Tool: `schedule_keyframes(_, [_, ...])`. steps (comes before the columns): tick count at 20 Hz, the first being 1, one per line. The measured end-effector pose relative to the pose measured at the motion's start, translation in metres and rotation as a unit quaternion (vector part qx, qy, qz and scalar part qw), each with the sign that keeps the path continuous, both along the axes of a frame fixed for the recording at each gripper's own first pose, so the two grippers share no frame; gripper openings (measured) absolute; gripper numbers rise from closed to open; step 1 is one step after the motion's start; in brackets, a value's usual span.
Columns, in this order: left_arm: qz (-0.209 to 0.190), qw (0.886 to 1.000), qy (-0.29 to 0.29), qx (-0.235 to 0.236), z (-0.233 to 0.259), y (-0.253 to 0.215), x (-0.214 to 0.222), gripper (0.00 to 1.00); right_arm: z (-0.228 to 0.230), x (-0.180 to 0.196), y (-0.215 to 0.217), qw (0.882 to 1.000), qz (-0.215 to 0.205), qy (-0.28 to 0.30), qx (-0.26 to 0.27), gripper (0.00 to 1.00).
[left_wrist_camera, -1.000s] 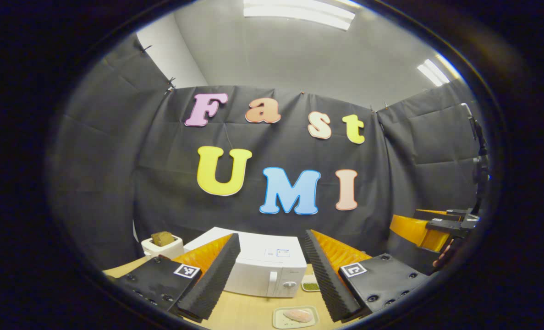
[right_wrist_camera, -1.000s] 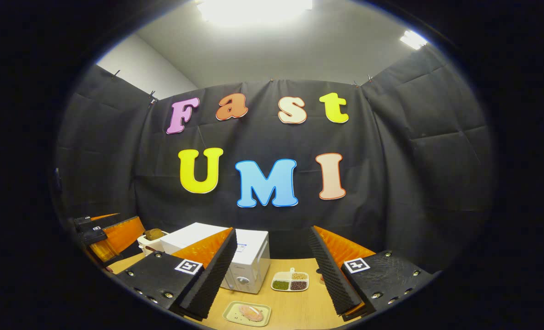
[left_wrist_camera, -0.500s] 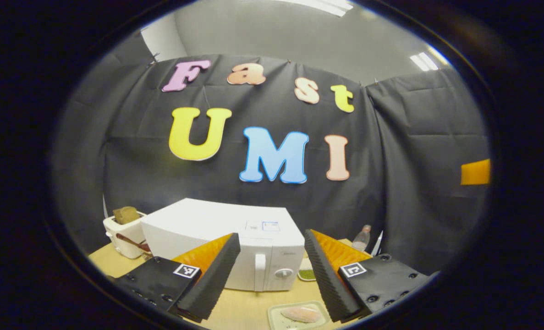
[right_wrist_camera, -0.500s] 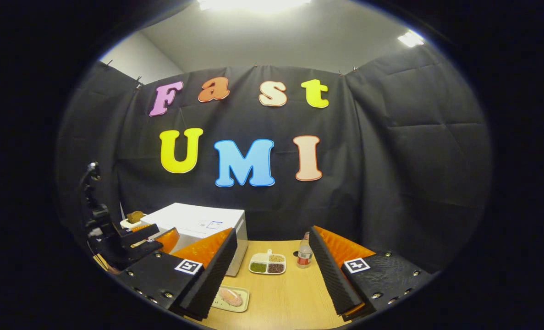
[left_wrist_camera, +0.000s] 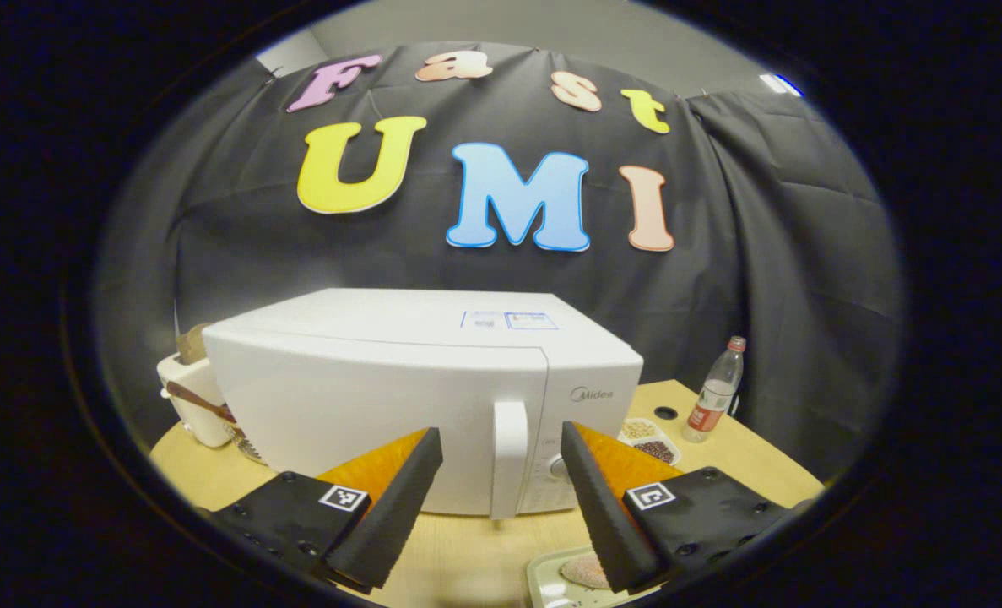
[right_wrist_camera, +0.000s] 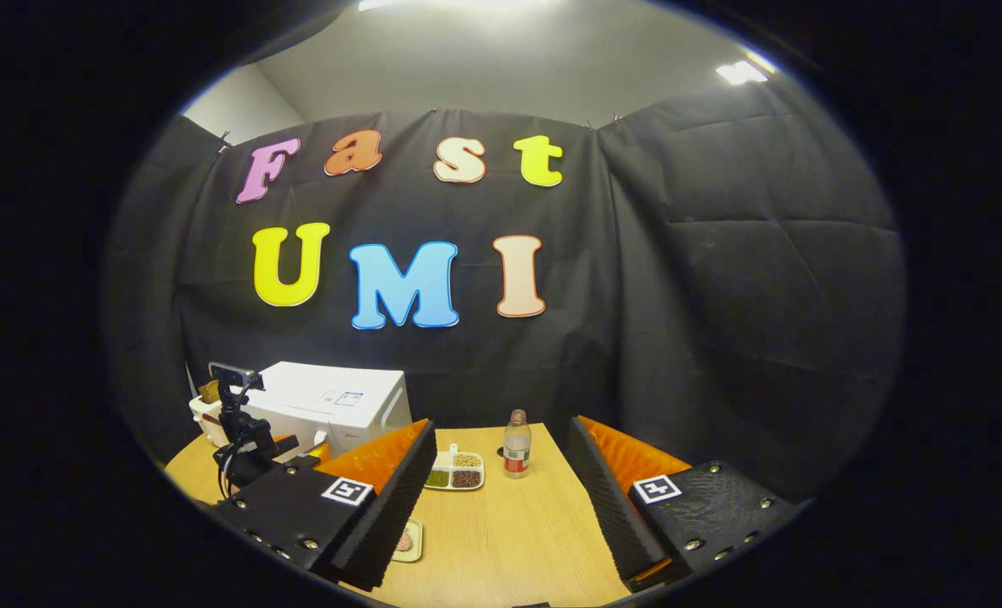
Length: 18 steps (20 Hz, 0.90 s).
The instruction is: Open the microwave oven with the left hand, put the food in, and close the microwave oven.
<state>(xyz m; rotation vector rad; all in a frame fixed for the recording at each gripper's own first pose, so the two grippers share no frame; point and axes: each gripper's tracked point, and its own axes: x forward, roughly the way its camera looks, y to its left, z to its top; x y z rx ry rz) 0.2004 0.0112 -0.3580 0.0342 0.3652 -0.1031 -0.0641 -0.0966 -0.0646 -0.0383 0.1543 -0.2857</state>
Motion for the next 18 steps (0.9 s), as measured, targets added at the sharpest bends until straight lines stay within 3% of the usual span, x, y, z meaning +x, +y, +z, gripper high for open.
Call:
schedule_keyframes(7, [-0.002,0.999,0.033,0.016,-0.047,0.001,0.021,0.95,-0.004,0.009,0.004,1.0,0.006,0.009,0.003,0.96])
schedule_keyframes(8, [-0.006,0.999,0.044,0.011,-0.05,0.0,0.02,0.85,-0.005,0.01,0.005,1.0,0.009,0.009,0.003,0.96])
schedule_keyframes(9, [-0.023,0.999,0.048,-0.004,-0.054,-0.013,0.023,0.68,-0.004,0.012,0.006,1.0,0.012,0.009,0.005,0.96])
schedule_keyframes(11, [-0.022,0.998,0.05,0.023,-0.051,-0.014,0.02,0.34,-0.006,0.016,0.006,1.0,0.016,0.011,0.007,0.96])
schedule_keyframes(13, [-0.024,0.998,0.066,-0.001,-0.052,-0.015,0.021,0.26,-0.006,0.018,0.006,1.0,0.019,0.009,0.009,0.96])
schedule_keyframes(17, [-0.041,0.995,0.087,0.035,-0.054,-0.014,0.007,0.1,-0.011,0.024,0.008,1.0,0.025,0.009,0.017,0.96])
schedule_keyframes(18, [-0.046,0.995,0.087,0.031,-0.052,-0.01,-0.008,0.11,-0.011,0.024,0.01,0.999,0.026,0.008,0.018,0.96])
